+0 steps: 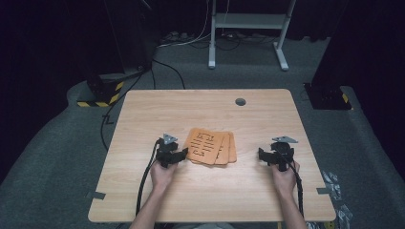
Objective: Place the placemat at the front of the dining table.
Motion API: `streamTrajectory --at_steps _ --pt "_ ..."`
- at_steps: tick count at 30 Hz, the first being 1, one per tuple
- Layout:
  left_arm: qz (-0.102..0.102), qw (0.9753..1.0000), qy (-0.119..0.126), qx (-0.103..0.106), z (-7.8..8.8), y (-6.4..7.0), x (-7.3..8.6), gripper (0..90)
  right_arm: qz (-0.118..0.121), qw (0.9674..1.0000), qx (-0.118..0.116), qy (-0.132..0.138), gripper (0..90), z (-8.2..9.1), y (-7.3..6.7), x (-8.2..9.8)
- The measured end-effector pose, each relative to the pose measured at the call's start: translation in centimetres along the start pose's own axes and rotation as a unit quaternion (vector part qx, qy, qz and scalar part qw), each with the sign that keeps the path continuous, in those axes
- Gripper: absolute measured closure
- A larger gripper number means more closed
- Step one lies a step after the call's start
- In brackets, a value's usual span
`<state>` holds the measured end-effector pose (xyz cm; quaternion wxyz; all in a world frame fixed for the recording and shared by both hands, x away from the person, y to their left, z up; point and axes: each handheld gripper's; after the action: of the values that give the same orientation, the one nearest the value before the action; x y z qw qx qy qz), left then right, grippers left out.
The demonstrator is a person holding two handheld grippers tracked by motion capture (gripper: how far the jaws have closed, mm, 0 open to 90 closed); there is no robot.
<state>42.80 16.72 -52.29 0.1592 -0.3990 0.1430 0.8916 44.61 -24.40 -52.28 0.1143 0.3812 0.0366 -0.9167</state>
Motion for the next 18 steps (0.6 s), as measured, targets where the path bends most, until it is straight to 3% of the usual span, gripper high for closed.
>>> streamTrajectory --at_steps 5,10,18 --pt "0.009 0.9998 0.014 0.009 -0.03 -0.17 0.38 50.0 0.0 1.0 0.0 0.0 15.9 0.0 0.0 0.0" --pt "0.001 0.9998 0.014 0.011 0.0 0.0 0.34 55.0 0.0 1.0 0.0 0.0 15.9 0.0 0.0 0.0" --pt "0.013 0.9994 0.01 0.032 -0.3 0.49 0.15 56.3 -0.003 1.0 0.0 -0.001 15.9 0.01 -0.03 -0.02"
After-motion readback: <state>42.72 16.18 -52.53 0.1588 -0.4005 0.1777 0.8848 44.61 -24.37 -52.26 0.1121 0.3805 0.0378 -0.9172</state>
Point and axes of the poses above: each handheld gripper's, and its own axes: z roughly backward along the jaws, x roughly out of its underside, y roughly to its right
